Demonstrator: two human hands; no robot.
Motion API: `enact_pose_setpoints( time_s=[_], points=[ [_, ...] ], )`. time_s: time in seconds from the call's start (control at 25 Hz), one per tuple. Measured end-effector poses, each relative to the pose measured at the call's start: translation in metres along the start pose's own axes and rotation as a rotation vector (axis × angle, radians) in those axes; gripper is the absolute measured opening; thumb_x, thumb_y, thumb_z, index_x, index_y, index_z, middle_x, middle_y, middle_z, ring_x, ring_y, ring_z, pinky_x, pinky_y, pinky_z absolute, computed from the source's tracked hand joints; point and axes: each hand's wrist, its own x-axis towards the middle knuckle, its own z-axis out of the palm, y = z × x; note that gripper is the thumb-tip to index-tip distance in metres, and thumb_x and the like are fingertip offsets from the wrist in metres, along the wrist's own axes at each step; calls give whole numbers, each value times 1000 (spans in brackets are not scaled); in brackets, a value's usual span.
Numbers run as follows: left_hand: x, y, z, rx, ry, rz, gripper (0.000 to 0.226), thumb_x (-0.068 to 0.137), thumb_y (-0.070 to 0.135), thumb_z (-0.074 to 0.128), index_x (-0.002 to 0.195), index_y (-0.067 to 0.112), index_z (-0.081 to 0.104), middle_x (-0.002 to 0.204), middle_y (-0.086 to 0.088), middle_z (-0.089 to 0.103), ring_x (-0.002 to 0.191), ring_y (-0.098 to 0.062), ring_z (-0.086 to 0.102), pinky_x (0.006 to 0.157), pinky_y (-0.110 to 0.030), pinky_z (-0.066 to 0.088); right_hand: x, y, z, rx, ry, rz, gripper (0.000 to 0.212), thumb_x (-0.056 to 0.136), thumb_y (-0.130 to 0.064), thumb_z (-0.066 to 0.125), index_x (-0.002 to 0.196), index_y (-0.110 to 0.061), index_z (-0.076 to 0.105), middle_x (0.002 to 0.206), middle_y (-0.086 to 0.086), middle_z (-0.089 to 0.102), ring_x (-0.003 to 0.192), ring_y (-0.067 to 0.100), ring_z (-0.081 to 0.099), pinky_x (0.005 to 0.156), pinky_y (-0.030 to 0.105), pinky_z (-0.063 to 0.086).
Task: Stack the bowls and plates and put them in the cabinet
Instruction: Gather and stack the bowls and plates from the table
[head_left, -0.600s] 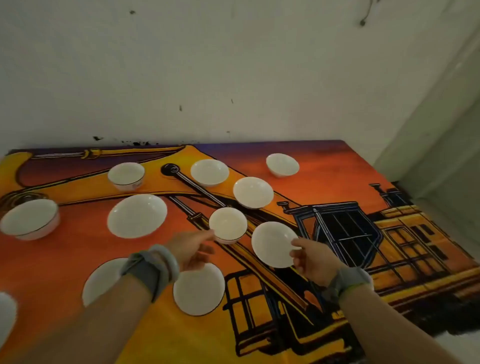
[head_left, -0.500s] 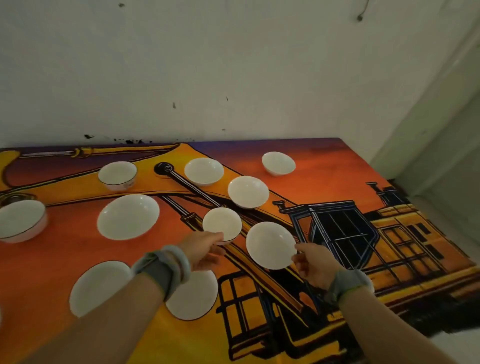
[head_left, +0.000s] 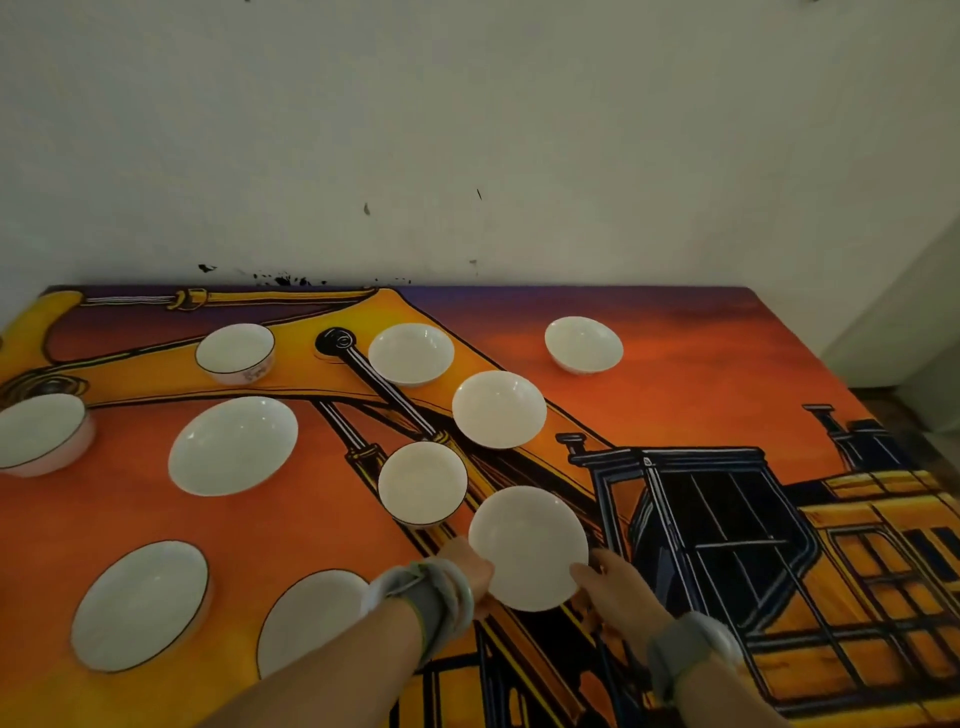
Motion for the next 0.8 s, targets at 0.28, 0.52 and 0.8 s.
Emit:
enact_pose_setpoints(
  time_s=[0.28,0.52,0.8],
  points=[
    [-3,26,8,95,27,53,29,95,10,38,66,12,45,68,-6,54,56,-16,53,51,-22,50,11,-24,-17,-81,78,-132,22,94,-9,39,102,-5,59,73,12,57,52,17,48,42,24,38],
    [4,96,-18,355,216,354,28,88,18,40,70,3,55,100,-24,69,86,-37,64,72,-36,50,29,-105,-51,-159,247,-456,23,95,-13,42,75,-9,53,65,8,53,53,18,43,50,29,32],
    [74,145,-72,461,267,307,30,88,17,41,58,14,44,59,-1,45,54,-16,45,74,-36,47,131,-157,-31,-170,199,-468,27,94,-16,37,100,1,58,72,12,55,60,26,48,55,33,38]
  ],
)
